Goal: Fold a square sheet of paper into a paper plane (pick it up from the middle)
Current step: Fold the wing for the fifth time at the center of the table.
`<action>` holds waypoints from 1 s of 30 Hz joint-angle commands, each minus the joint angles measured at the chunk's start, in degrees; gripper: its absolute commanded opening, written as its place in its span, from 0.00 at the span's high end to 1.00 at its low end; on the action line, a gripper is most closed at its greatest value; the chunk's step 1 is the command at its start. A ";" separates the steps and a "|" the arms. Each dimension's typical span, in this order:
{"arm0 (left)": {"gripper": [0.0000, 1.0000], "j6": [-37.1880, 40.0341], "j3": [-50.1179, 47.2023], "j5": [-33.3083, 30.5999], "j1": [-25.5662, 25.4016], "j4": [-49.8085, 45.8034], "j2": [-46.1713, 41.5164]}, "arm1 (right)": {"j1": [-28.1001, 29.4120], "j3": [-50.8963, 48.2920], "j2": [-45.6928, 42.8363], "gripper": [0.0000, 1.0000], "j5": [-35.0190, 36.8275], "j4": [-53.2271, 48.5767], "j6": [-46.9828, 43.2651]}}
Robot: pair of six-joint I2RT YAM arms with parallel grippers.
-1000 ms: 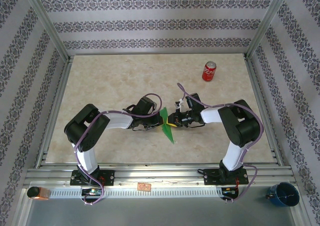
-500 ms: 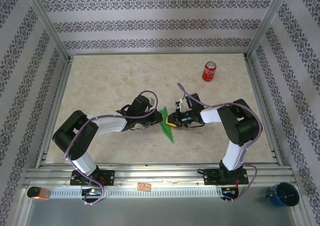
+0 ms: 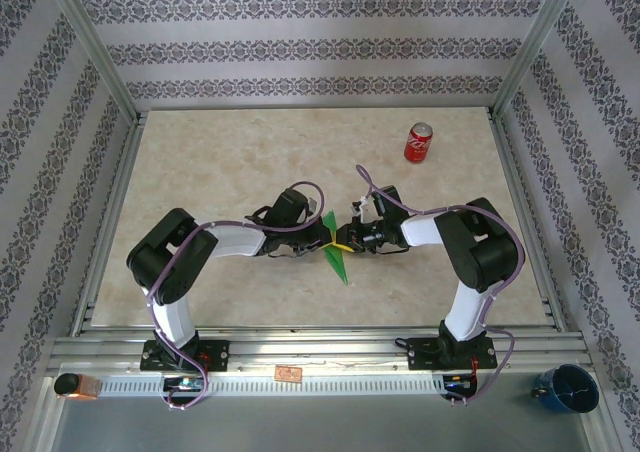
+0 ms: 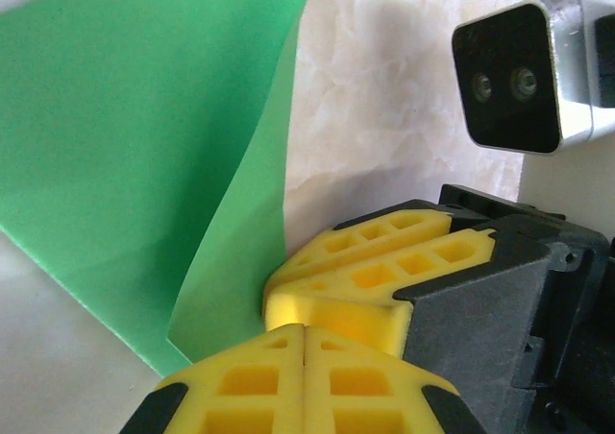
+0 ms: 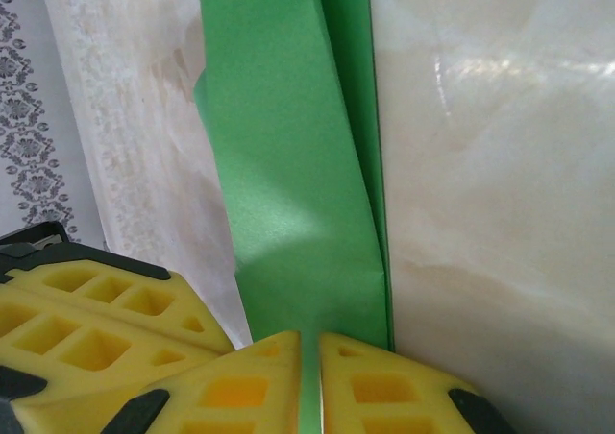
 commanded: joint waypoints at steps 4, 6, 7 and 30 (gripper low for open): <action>1.00 2.88 1.93 -2.29 0.59 -4.98 2.83 | 0.14 -0.35 -2.30 0.84 -2.25 0.73 0.17; 1.00 3.14 1.99 -2.89 0.61 -5.50 2.81 | -0.23 -0.62 -2.45 0.84 -2.65 0.73 0.15; 1.00 3.24 2.03 -3.26 0.58 -5.48 2.70 | -0.45 -0.88 -2.55 0.84 -2.78 0.96 0.26; 1.00 5.08 4.00 -3.13 0.98 -7.10 3.55 | 0.80 -4.56 -2.62 0.88 -7.59 0.29 -1.45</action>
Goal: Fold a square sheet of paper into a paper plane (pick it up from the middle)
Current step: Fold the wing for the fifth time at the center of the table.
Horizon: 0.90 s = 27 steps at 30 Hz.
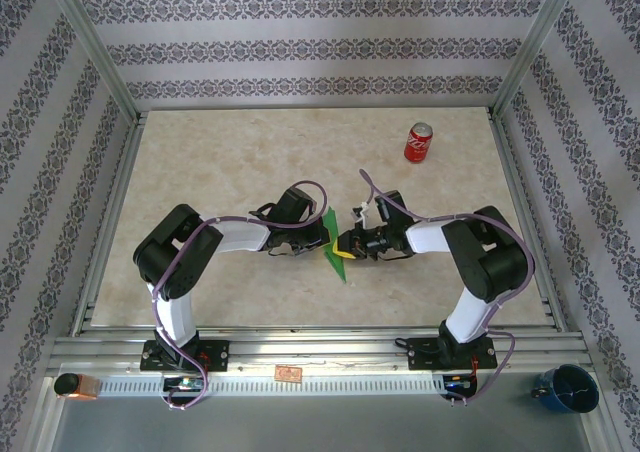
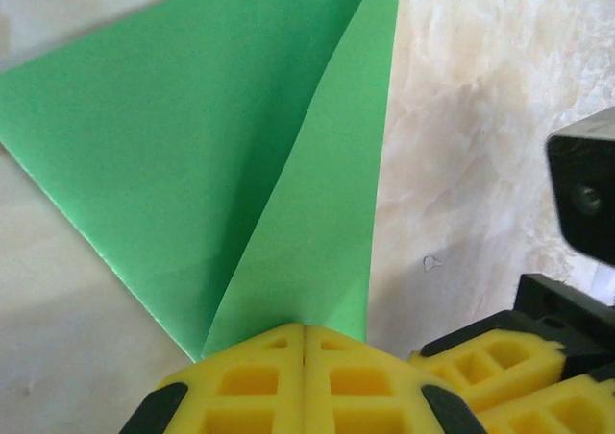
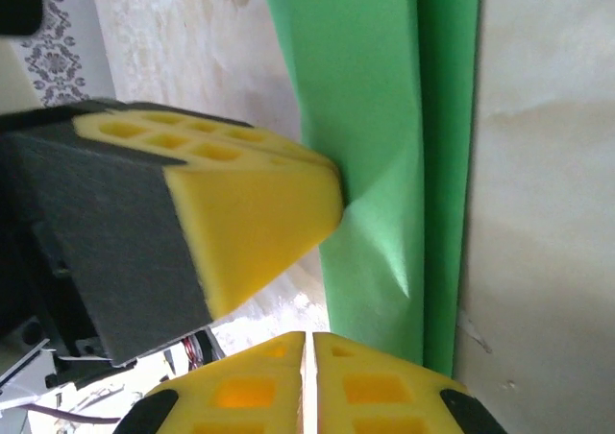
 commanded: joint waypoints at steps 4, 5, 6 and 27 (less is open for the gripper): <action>1.00 1.67 1.28 -0.09 0.72 -1.43 1.40 | 1.19 -0.47 2.48 0.88 -2.11 -0.38 -2.12; 1.00 1.74 1.32 -0.11 0.76 -1.53 1.42 | 1.20 -0.55 2.67 0.88 -1.96 -0.51 -2.22; 1.00 1.76 1.45 -0.14 0.72 -1.66 1.39 | 1.23 -0.77 2.77 0.88 -1.73 -0.50 -2.26; 0.93 -1.02 2.92 2.19 0.80 1.37 1.10 | 4.60 -2.09 2.39 0.87 5.22 1.15 1.70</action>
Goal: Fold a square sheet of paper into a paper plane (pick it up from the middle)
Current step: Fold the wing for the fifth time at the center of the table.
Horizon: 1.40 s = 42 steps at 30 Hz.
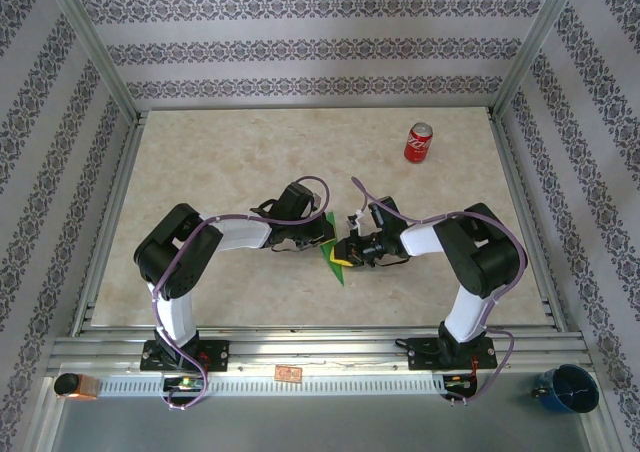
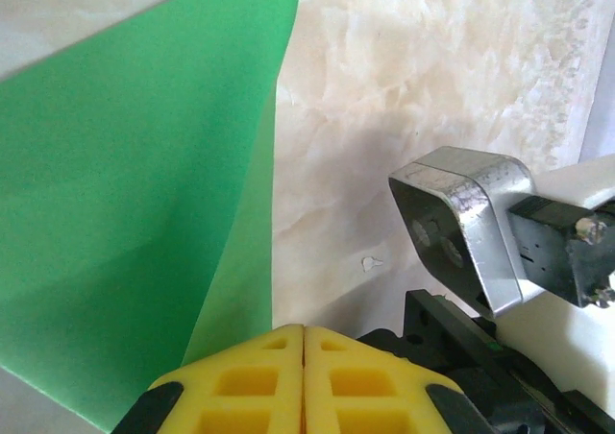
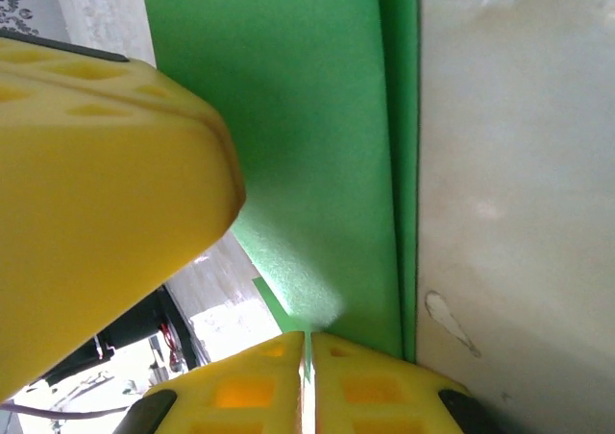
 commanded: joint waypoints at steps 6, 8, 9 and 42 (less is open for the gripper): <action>0.95 0.41 1.86 -4.11 1.24 -3.30 1.81 | 1.99 -1.71 -0.26 0.87 3.66 0.05 1.22; 0.95 0.52 1.98 -5.00 1.70 -4.83 1.73 | 2.08 -1.71 -0.26 0.87 3.94 -0.44 0.94; 0.93 0.63 1.79 -5.58 1.81 -5.26 1.45 | 2.07 -1.71 -0.26 0.87 4.01 -0.49 0.87; 0.97 -3.77 -8.09 -6.33 -0.82 3.42 -12.73 | 5.63 -4.61 -2.11 0.89 19.99 8.96 24.04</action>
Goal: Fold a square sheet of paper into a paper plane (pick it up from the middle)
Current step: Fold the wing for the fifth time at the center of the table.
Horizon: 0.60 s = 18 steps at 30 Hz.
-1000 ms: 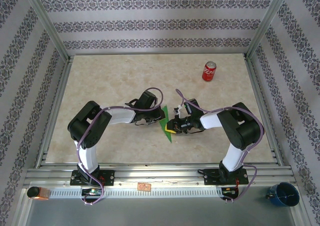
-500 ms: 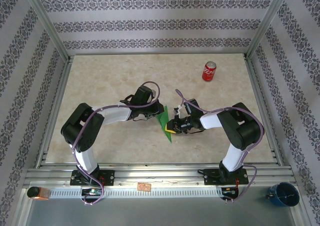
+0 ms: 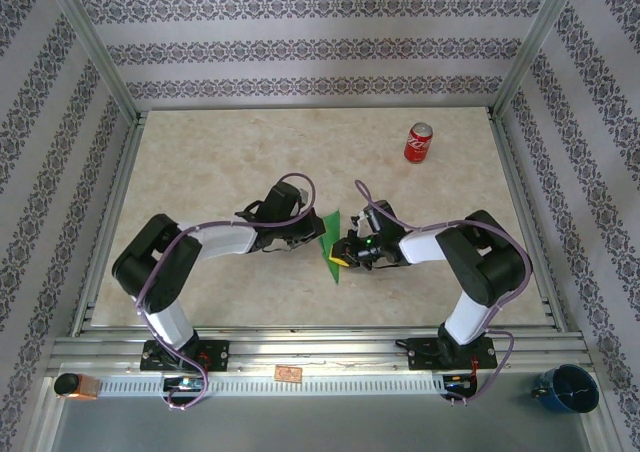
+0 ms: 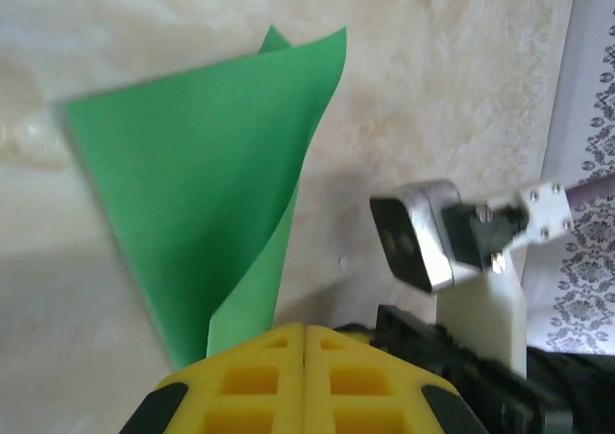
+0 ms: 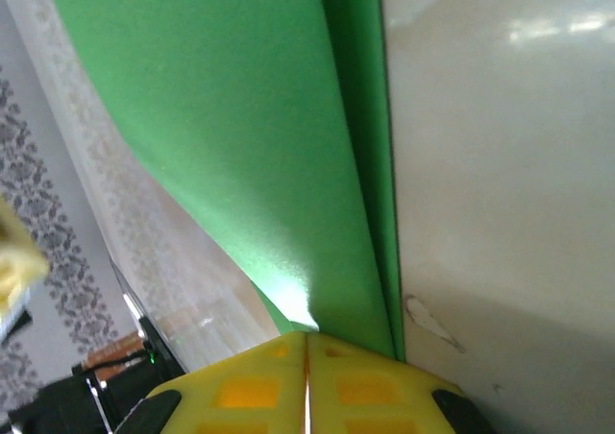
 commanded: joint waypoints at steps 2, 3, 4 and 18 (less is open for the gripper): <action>0.98 -1.19 -3.83 -3.66 -2.97 1.99 -5.05 | 2.82 -2.61 1.67 0.90 10.80 8.40 13.41; 0.98 -1.60 -4.85 -3.81 -3.66 2.46 -5.58 | 3.29 -2.96 2.21 0.89 11.83 10.17 15.78; 0.98 -1.96 -5.60 -3.86 -4.24 2.91 -5.77 | 3.48 -3.38 2.57 0.89 12.71 11.94 17.59; 1.00 -4.39 -6.95 -2.44 -8.42 8.43 0.44 | 3.74 -4.34 3.78 0.89 15.21 17.40 22.18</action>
